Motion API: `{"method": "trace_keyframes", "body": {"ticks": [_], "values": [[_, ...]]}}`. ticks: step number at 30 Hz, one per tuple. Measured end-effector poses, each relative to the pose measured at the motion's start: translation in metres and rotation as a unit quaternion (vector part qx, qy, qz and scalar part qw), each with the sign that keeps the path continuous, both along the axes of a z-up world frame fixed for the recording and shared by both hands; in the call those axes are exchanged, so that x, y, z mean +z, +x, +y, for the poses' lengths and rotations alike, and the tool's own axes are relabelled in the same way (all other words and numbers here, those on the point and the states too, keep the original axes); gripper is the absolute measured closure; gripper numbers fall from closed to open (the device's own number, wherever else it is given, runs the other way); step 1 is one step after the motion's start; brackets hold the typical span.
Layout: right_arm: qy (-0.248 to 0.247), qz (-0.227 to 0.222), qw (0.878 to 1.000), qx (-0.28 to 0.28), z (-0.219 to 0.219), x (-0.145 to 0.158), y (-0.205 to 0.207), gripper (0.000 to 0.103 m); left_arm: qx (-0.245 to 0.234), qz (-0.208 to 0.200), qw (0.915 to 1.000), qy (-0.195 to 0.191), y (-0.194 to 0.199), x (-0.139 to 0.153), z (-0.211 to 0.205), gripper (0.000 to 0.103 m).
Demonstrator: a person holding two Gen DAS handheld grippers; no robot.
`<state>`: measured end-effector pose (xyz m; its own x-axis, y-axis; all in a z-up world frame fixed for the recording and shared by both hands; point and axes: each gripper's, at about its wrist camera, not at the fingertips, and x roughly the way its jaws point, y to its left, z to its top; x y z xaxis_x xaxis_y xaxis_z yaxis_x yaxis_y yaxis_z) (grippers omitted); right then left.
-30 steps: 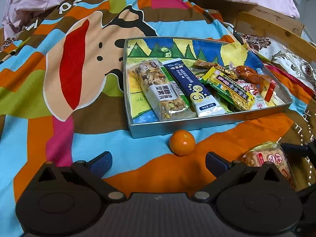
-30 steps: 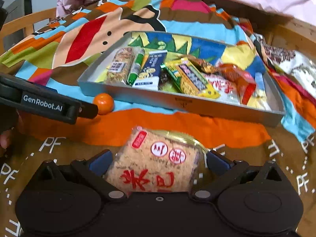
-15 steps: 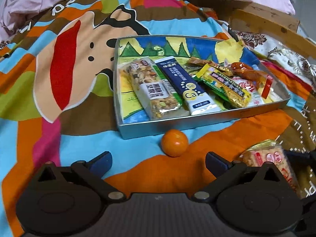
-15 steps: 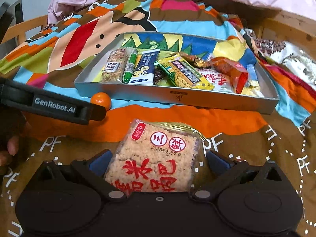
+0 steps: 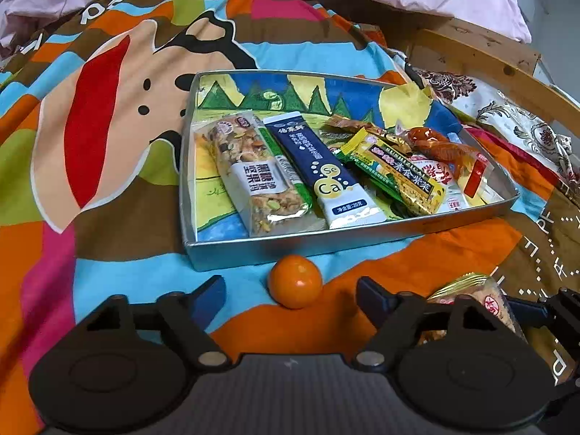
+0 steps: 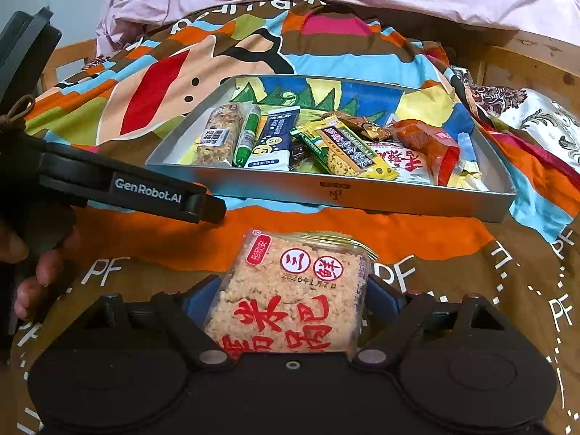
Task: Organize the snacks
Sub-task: 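Grasp the small orange with the left gripper while the right holds the rice-cake bag, then lift the orange with the left gripper while the right lifts the rice-cake bag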
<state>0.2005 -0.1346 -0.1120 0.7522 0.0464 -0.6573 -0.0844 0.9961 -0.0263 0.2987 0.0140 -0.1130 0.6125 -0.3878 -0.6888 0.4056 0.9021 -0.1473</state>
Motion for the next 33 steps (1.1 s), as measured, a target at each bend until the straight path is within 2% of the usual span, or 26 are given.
{"method": "trace_keyframes", "body": {"ticks": [5,6,11,14,18,23,33], "values": [[0.006,0.0,1.0,0.0,-0.002,0.0,0.0,0.018,-0.03,-0.012,0.9995,0.005,-0.002,0.0,-0.009,0.044],[0.007,-0.001,1.0,0.0,-0.002,0.0,0.0,0.018,-0.033,-0.012,0.9994,0.009,-0.002,-0.001,-0.011,0.044],[0.006,0.0,1.0,0.0,-0.002,0.0,0.0,0.018,-0.024,-0.003,0.9997,0.009,0.004,-0.007,-0.011,0.058],[0.007,-0.001,1.0,0.001,-0.002,0.0,0.0,0.02,-0.02,-0.007,0.9995,0.023,0.003,-0.007,-0.011,0.067],[0.012,0.0,1.0,0.003,-0.003,0.002,0.0,0.022,-0.026,-0.009,0.9992,0.031,-0.001,-0.006,-0.014,0.067],[0.023,0.013,1.0,0.015,-0.008,0.003,0.0,0.022,-0.028,0.008,0.9992,0.025,-0.008,-0.002,-0.014,0.068],[0.023,0.041,0.998,0.028,-0.017,0.008,-0.015,0.022,-0.057,0.03,0.9973,0.036,-0.045,0.011,-0.017,0.067]]}}
